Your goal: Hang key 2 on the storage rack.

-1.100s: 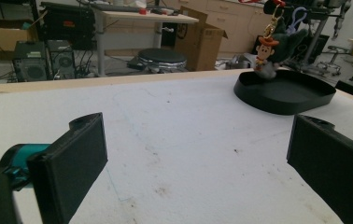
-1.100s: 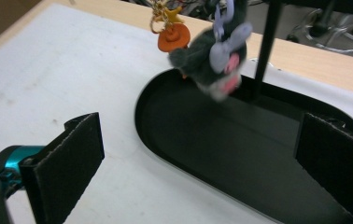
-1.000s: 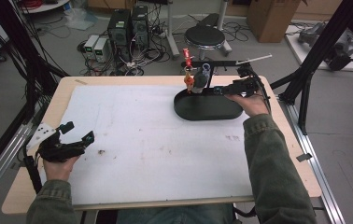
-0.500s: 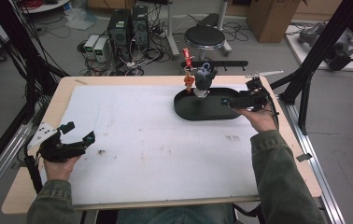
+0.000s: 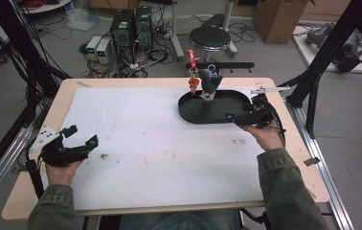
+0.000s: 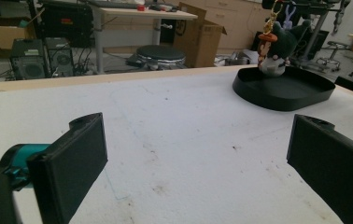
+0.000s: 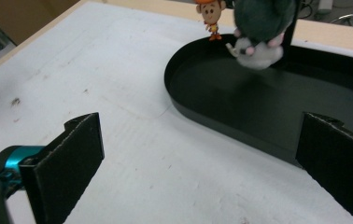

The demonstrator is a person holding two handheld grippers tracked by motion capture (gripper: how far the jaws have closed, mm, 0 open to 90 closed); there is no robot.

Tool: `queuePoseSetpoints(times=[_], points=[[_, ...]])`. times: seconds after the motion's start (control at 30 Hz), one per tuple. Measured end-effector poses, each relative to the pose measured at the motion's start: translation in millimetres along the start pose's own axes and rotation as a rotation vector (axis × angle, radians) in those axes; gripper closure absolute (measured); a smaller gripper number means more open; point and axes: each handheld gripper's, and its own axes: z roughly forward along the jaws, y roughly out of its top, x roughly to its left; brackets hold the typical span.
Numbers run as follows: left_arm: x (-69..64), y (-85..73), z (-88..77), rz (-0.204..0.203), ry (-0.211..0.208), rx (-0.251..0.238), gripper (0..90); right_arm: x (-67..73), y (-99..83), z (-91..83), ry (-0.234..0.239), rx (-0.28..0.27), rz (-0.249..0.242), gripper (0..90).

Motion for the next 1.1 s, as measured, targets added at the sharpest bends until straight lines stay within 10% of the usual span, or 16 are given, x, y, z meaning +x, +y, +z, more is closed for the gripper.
queuePoseSetpoints(times=[1.1], points=[[-5.9,-3.4,-1.2,-0.004,-0.025,0.041,5.3,3.5,-88.6,1.6,0.007,-0.057,-0.059,0.8]])
